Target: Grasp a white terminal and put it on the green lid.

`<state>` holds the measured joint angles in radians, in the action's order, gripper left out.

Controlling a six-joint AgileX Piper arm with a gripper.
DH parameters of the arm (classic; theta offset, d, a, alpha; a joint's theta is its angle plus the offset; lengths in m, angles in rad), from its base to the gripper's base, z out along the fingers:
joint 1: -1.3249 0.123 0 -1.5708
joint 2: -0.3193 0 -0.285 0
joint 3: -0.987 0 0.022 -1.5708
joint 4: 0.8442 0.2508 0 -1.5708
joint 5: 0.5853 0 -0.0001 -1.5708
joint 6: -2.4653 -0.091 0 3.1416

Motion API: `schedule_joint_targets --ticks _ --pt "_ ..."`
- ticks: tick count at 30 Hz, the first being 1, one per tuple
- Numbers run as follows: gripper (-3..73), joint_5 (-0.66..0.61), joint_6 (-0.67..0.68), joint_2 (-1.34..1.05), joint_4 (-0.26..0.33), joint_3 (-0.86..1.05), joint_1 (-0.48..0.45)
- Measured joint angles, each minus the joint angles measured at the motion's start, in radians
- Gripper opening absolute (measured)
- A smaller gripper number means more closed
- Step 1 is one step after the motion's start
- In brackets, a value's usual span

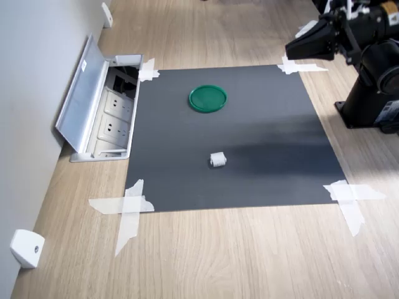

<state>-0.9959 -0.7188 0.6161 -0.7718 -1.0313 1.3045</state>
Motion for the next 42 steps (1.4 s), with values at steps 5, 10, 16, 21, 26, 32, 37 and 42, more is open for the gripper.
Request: schedule_joint_targets --ticks 5,10,16,21,26,32,37,42 --pt "-0.8 -0.176 0.018 0.221 -0.029 -0.172 0.000" --pt "-0.8 -0.343 0.086 0.445 -0.061 -0.336 0.000" --pt "-0.8 -0.497 0.206 0.699 -0.063 -0.479 0.000" --pt "-0.8 -0.523 0.305 0.881 -0.072 -0.556 0.000" --pt "0.4 -0.522 0.369 1.025 -0.072 -0.631 0.000" --pt "17.2 -0.529 0.381 1.145 -0.062 -0.714 0.000" --pt "41.6 -0.530 0.385 1.204 -0.009 -0.762 0.003" --pt "59.9 -0.530 0.386 1.243 0.008 -0.784 0.033"
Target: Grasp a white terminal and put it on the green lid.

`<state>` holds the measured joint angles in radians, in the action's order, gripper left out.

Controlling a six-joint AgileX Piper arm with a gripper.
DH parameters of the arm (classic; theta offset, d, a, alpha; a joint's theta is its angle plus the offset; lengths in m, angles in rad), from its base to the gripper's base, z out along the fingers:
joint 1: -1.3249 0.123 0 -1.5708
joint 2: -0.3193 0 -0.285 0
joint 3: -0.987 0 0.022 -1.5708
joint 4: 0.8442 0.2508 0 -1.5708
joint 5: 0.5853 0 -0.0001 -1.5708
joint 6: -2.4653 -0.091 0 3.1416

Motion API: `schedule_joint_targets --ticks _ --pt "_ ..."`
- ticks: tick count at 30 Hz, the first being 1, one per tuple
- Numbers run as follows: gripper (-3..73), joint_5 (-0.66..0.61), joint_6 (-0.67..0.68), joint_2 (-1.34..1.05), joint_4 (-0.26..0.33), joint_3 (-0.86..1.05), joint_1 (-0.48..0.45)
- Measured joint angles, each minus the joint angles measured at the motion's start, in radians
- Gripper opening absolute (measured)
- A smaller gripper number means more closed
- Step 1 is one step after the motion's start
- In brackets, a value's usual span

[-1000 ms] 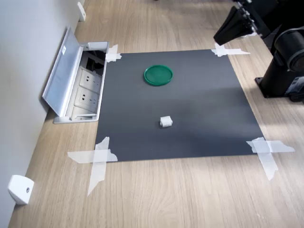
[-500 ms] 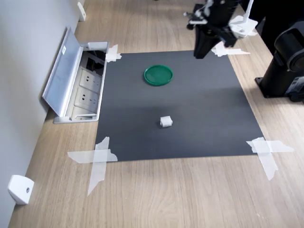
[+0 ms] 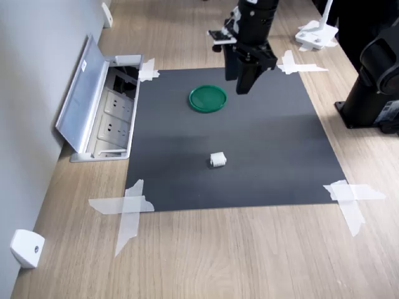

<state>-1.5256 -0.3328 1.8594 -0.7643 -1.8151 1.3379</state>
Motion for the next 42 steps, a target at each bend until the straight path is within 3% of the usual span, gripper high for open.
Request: schedule_joint_targets --ticks 3,9,16,25,42 --pt "64.1 0.001 -0.030 0.017 0.009 -0.001 0.054" --pt "65.3 0.044 -0.232 0.068 0.007 -0.001 0.166" --pt "65.3 0.103 -0.270 0.168 -0.021 -0.001 0.288" --pt "65.5 0.192 -0.290 0.272 -0.048 -0.003 0.295" --pt "65.4 0.212 -0.375 0.367 -0.048 -0.094 0.295"
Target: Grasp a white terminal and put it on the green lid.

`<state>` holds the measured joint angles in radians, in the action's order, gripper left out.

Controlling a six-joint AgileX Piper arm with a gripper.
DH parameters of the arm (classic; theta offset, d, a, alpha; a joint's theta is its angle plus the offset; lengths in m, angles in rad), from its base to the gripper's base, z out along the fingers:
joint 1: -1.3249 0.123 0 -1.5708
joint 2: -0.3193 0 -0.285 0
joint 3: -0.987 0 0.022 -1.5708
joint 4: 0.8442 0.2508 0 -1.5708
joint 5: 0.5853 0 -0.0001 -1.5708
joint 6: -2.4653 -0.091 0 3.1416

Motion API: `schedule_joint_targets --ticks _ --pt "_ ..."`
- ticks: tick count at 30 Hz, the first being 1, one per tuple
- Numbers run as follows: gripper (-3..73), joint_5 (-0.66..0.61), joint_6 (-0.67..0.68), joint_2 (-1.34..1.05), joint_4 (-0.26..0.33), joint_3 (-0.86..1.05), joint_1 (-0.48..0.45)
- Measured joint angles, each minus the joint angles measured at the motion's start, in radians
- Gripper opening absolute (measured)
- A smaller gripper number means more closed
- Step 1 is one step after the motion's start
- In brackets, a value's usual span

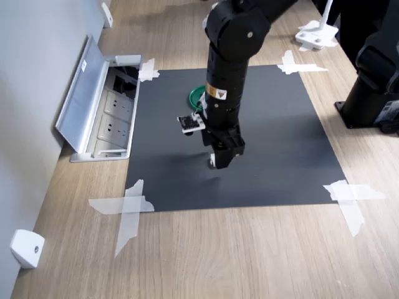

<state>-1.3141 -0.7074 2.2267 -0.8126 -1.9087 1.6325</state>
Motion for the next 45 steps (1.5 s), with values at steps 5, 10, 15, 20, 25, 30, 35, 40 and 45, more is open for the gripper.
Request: schedule_joint_targets --ticks 5,10,15,20,25,30,35,40,45 --pt "65.4 -0.001 -0.012 0.029 0.002 0.000 0.000" --pt "65.4 0.000 -0.014 0.039 0.005 -0.003 0.000" --pt "65.4 -0.002 -0.020 0.044 0.006 -0.006 0.000" --pt "62.8 -0.003 -0.019 0.044 0.005 -0.006 0.000" --pt "48.2 -0.004 -0.018 0.046 -0.015 -0.006 0.000" --pt "26.9 -0.002 -0.018 0.047 -0.015 -0.007 -0.001" --pt "27.0 -0.005 -0.018 0.046 -0.015 -0.007 -0.001" --pt "27.0 -0.035 0.002 0.027 0.009 -0.006 -0.002" --pt "27.0 -0.110 0.082 -0.041 0.023 -0.006 -0.060"
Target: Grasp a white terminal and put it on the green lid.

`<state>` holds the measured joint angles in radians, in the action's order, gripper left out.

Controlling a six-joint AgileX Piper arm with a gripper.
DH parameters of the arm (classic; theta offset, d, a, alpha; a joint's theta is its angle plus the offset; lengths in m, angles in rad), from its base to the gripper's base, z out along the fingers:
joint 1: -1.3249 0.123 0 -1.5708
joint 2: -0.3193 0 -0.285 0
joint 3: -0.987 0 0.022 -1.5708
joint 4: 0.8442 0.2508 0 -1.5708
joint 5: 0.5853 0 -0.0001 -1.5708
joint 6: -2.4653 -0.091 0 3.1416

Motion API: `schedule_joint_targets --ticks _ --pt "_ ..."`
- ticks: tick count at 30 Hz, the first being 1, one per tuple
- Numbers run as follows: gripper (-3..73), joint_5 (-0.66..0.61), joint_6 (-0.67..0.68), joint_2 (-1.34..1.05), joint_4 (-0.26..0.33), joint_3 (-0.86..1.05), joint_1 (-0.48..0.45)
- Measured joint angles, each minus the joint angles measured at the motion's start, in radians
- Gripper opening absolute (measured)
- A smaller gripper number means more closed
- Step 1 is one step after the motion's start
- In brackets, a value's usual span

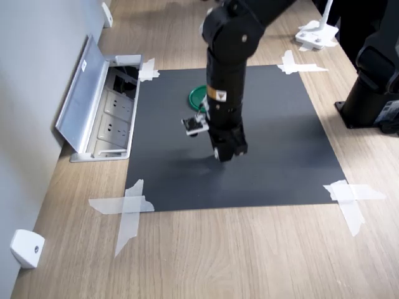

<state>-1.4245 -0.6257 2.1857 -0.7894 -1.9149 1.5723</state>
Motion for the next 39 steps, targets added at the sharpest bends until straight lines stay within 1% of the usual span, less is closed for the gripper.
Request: schedule_joint_targets --ticks 4,7,12,15,17,21,29,37,39 --pt "27.0 -0.059 0.095 -0.066 0.002 0.000 -0.120" --pt "27.0 -0.091 0.186 -0.092 -0.016 0.000 -0.235" --pt "27.0 -0.099 0.334 -0.097 -0.039 0.000 -0.429" --pt "27.0 -0.082 0.416 -0.089 -0.040 0.000 -0.523" --pt "27.0 -0.068 0.451 -0.071 -0.041 -0.001 -0.561" --pt "27.0 -0.057 0.477 -0.023 -0.035 -0.014 -0.576" --pt "27.0 -0.032 0.538 0.026 0.044 -0.031 -0.576" --pt "27.0 -0.014 0.609 0.049 0.074 -0.031 -0.576" --pt "27.0 -0.014 0.624 0.049 0.091 -0.031 -0.576"
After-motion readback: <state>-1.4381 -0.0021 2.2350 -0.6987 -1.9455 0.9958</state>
